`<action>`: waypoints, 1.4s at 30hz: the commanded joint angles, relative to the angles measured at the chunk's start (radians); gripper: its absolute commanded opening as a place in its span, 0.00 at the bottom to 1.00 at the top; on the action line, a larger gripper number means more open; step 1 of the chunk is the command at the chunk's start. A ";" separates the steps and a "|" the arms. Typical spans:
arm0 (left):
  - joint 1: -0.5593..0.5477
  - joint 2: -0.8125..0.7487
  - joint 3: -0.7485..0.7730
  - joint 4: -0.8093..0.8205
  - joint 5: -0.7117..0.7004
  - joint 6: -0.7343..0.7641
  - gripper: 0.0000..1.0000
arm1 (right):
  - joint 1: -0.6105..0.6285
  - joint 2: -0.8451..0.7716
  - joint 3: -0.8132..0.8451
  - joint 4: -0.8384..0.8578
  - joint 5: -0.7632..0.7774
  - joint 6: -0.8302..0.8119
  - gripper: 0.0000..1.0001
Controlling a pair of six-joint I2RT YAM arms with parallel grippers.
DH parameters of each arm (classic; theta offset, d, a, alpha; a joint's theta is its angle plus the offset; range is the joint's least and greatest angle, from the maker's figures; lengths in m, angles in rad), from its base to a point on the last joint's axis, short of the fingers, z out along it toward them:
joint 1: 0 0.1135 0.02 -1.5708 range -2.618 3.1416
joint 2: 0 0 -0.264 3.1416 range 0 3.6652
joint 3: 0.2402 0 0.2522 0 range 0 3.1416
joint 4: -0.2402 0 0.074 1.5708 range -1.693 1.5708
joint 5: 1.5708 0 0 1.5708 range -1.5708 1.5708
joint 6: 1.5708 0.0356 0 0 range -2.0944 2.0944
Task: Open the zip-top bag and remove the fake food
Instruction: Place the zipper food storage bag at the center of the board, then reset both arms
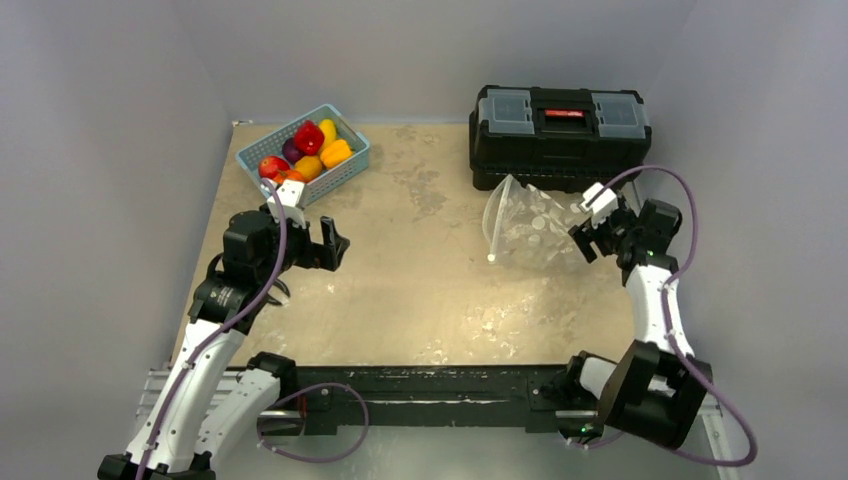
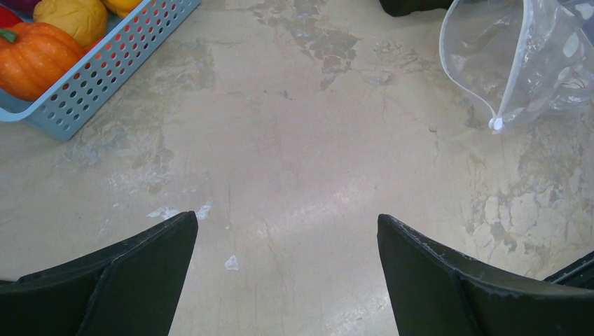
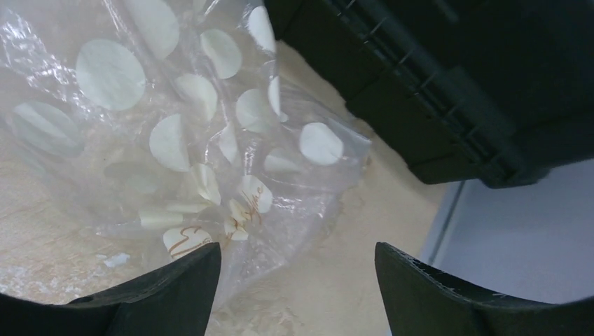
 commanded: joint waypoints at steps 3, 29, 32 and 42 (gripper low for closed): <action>-0.003 -0.007 0.016 0.027 -0.015 0.024 1.00 | -0.054 -0.213 0.015 -0.056 -0.154 0.073 0.91; -0.010 -0.238 -0.146 0.044 -0.164 0.023 1.00 | -0.059 -0.661 -0.064 0.118 0.050 0.863 0.99; -0.010 -0.252 -0.150 0.044 -0.165 0.024 1.00 | -0.060 -0.691 -0.075 0.139 0.106 0.929 0.99; -0.010 -0.263 -0.149 0.047 -0.132 0.015 1.00 | -0.062 -0.723 -0.068 0.175 0.252 1.026 0.99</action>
